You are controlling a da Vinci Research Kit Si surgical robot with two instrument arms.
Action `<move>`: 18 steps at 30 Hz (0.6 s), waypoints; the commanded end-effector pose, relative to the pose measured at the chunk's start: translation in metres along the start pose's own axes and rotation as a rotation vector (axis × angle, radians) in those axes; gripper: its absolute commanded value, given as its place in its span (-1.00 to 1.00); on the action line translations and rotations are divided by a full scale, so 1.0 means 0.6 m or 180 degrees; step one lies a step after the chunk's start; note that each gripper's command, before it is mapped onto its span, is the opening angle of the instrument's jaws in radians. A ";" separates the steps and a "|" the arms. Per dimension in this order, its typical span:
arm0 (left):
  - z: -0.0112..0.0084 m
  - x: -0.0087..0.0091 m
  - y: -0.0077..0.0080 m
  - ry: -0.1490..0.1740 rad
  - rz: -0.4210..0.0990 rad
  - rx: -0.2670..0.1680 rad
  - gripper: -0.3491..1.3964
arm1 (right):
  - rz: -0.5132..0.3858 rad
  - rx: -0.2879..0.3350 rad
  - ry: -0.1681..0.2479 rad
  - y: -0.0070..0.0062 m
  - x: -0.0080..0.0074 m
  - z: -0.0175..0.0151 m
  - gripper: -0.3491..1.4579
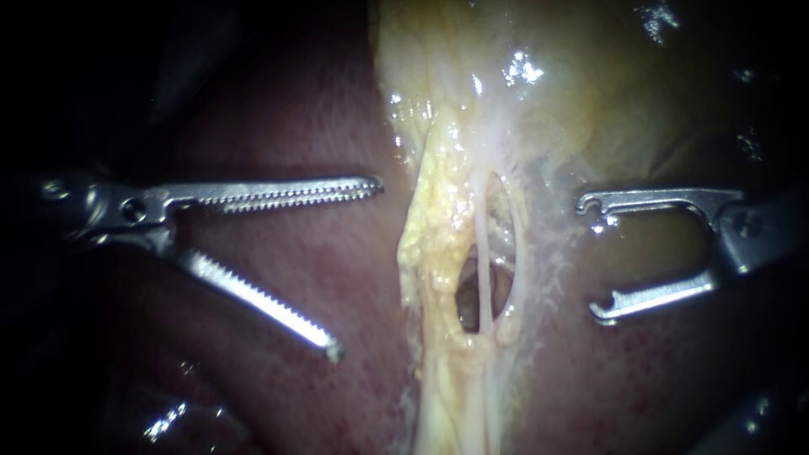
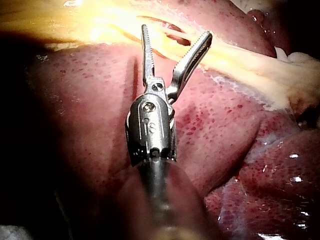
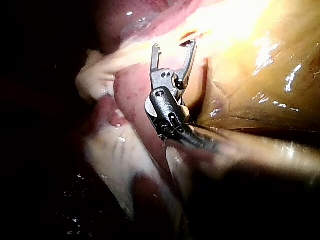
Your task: Grabbing gallbladder
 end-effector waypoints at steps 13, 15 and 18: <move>-0.0024 -0.0026 0.0010 0.0067 -0.0222 -0.0056 0.41 | 0.0001 -0.0002 -0.0001 -0.0001 0.0000 0.0001 0.04; -0.0025 -0.0025 0.0011 0.0094 -0.0317 -0.0114 0.37 | 0.0001 -0.0002 -0.0001 -0.0001 0.0000 0.0001 0.04; -0.0022 -0.0021 0.0016 0.0125 -0.0429 -0.0213 0.35 | 0.0001 -0.0002 -0.0001 -0.0001 0.0000 0.0001 0.04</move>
